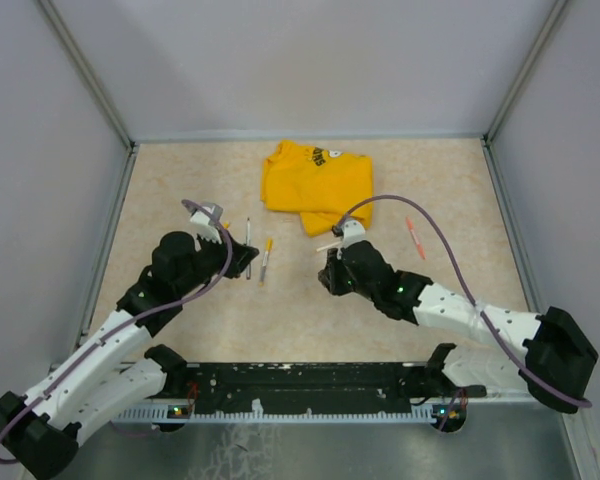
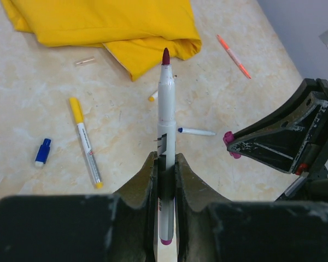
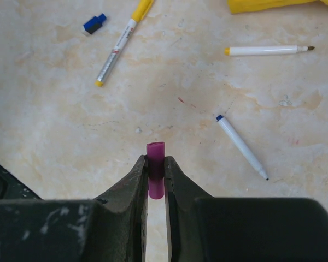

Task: Insert the pens into the pen caps
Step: Insert the pen cap onto the pen.

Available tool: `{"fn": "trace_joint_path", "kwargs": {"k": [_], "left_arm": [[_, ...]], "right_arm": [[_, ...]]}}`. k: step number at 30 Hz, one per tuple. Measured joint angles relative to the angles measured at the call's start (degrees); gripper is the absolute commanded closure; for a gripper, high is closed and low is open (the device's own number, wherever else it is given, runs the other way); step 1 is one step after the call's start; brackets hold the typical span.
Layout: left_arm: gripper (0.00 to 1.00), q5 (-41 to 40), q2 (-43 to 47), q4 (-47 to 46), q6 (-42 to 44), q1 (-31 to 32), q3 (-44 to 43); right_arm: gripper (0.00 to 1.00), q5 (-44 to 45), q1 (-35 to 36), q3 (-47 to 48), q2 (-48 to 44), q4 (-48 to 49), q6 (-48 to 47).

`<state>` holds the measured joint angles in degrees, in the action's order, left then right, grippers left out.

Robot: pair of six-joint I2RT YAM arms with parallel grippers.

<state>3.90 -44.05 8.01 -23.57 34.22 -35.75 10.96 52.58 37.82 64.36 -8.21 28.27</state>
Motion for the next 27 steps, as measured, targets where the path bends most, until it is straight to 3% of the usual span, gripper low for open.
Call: {"fn": "trace_joint_path", "kwargs": {"k": [13, 18, 27], "left_arm": [[1.00, 14.4, -4.2, -7.7, -0.6, 1.0, 1.5], [1.00, 13.1, -6.5, -11.4, -1.0, 9.9, 1.9], [1.00, 10.3, -11.9, -17.5, -1.2, 18.1, 1.9]], "right_arm": [[0.97, 0.2, -0.2, -5.9, -9.9, 13.6, 8.4], [0.97, 3.2, -0.2, -9.4, -15.3, 18.6, 11.5], [0.98, 11.0, -0.2, -17.0, -25.2, 28.9, 17.7]]}}
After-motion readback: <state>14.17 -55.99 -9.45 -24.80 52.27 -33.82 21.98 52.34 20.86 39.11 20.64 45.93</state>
